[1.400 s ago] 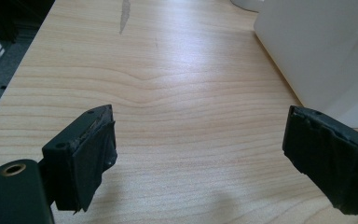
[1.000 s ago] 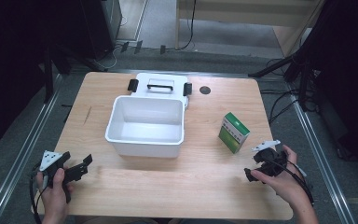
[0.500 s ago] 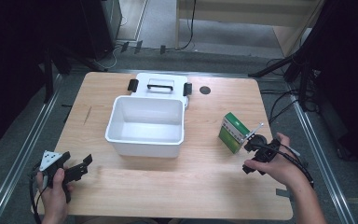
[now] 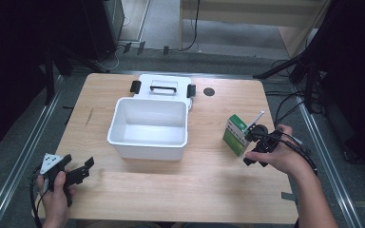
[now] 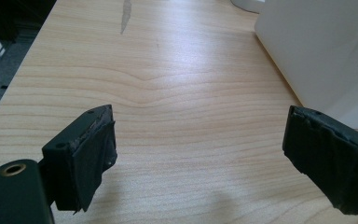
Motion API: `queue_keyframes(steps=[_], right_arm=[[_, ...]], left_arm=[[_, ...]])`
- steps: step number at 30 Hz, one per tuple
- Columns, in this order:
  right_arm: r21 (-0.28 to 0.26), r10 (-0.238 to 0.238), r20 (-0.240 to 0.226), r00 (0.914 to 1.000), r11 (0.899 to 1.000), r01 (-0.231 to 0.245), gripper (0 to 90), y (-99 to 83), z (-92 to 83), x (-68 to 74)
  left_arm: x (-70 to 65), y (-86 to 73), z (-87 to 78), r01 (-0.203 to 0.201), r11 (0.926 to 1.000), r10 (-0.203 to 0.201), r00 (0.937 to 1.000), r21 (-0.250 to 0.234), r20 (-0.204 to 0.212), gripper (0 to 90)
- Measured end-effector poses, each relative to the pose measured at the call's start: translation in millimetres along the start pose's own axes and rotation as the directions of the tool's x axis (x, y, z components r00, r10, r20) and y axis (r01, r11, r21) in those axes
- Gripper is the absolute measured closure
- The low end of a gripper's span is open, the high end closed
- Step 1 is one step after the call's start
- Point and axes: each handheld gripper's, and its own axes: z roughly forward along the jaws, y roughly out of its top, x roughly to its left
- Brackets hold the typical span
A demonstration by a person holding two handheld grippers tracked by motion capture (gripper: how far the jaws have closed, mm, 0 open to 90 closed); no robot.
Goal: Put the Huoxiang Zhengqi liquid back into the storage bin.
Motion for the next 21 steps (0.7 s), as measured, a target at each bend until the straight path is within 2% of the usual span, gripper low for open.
queue_keyframes(steps=[6,7,16,20,21], right_arm=[[-0.014,-0.008,0.012,0.9999,1.0,0.008,11.6,12.2,-8.1,-0.1],[-0.021,-0.023,0.033,0.9992,1.0,0.024,13.2,16.7,-9.9,-1.8],[0.007,-0.028,0.032,0.9991,1.0,0.027,14.7,33.0,-13.2,-8.0],[0.007,-0.027,0.04,0.9988,1.0,0.027,18.8,37.9,-14.1,-7.6],[0.009,-0.042,0.042,0.9982,0.999,0.041,20.3,41.4,-15.1,-7.2]], left_arm=[[0.1,0.0,0.0,0.002,1.0,-0.002,1.0,0.001,0.001,10.4],[0.2,0.1,-0.1,0.001,1.0,-0.001,1.0,0.002,0.001,10.4],[0.2,0.0,-0.1,0.0,1.0,0.0,1.0,0.001,0.0,10.4],[0.2,0.0,-0.1,0.001,1.0,-0.001,1.0,0.002,0.001,10.4],[0.2,0.1,-0.1,0.001,1.0,-0.001,1.0,0.003,0.001,10.4]])
